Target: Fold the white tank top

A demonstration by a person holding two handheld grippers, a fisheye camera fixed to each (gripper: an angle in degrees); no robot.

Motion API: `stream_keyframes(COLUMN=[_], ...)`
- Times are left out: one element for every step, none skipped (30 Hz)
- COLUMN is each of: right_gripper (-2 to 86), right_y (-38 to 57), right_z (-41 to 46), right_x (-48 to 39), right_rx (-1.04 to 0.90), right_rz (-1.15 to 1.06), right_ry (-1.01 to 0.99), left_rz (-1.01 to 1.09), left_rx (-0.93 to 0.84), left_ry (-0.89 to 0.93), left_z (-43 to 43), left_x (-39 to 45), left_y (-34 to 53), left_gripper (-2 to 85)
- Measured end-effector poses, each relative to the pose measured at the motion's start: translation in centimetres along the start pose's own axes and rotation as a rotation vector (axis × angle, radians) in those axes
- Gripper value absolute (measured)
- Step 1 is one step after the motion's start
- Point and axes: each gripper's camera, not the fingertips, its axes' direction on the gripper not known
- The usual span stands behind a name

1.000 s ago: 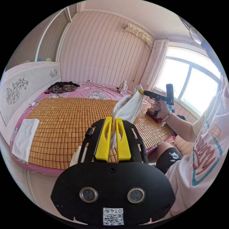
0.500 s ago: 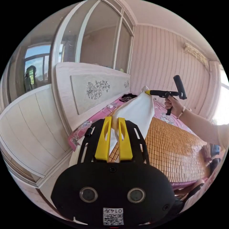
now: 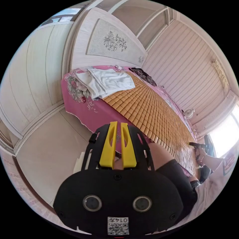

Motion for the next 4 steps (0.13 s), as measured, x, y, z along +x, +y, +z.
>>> stream_keyframes(right_gripper=[2.8,2.7,2.6,2.6], right_y=[5.8,8.7,13.8,18.3], right_z=[-4.7,-7.2,-12.3,-17.0], right_x=[3.1,4.1,5.3,5.7], right_rx=[0.041,0.077,0.156,0.243], right_rz=[0.161,0.210,0.272,0.321], right_ry=[0.069,0.088,0.102,0.127], left_rz=[0.038,0.070,0.101,0.146], left_rx=[-0.044,-0.054,-0.053,-0.045], left_ry=[0.010,0.024,0.037,0.065], left_z=[0.1,-0.1,-0.2,-0.5], left_x=[2.0,4.1,5.2,7.3], left_y=[2.3,3.8,4.2,4.6], left_gripper=[0.3,-0.1,-0.2,-0.3])
